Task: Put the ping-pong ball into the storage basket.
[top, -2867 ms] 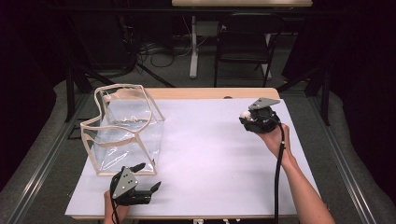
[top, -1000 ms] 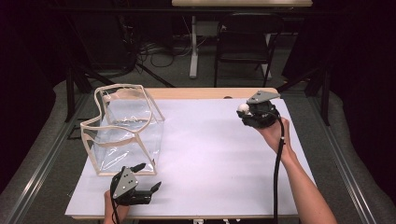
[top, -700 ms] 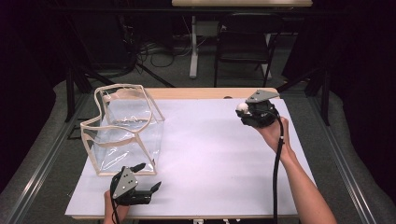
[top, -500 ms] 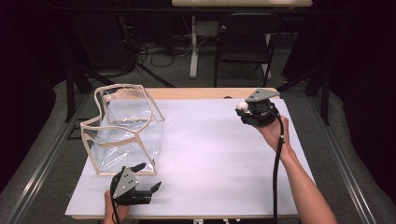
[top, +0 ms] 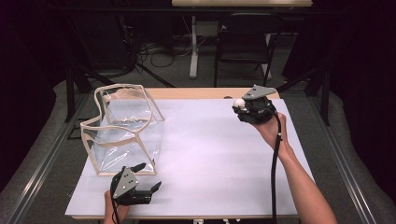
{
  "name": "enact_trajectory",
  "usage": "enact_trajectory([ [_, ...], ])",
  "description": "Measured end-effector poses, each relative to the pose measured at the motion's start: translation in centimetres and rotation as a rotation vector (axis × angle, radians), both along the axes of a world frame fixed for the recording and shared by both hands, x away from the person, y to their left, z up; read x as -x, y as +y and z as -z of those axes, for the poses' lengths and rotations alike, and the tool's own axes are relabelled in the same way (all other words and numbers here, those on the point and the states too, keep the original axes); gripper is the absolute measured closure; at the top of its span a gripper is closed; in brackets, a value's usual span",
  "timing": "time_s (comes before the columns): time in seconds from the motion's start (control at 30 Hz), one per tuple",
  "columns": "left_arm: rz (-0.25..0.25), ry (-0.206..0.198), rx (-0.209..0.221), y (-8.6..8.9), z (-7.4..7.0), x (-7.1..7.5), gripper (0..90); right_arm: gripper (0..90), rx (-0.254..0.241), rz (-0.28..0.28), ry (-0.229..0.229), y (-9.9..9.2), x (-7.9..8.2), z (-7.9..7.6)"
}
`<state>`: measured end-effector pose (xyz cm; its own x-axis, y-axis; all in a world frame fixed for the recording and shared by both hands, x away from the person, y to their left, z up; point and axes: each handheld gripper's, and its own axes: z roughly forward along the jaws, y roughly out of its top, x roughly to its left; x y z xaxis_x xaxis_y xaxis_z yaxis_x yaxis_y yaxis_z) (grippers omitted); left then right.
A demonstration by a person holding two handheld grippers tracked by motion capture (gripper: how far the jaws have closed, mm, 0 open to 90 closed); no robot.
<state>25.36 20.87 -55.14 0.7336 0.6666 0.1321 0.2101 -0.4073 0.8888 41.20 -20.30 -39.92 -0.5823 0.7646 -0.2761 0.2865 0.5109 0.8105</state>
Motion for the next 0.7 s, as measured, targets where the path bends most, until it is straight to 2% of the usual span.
enact_trajectory([
  [0.7,0.001,0.0,0.0,0.0,0.0,0.0,16.0,51.3,0.011,-0.039,-0.025,1.6,-0.1,-1.0],
])
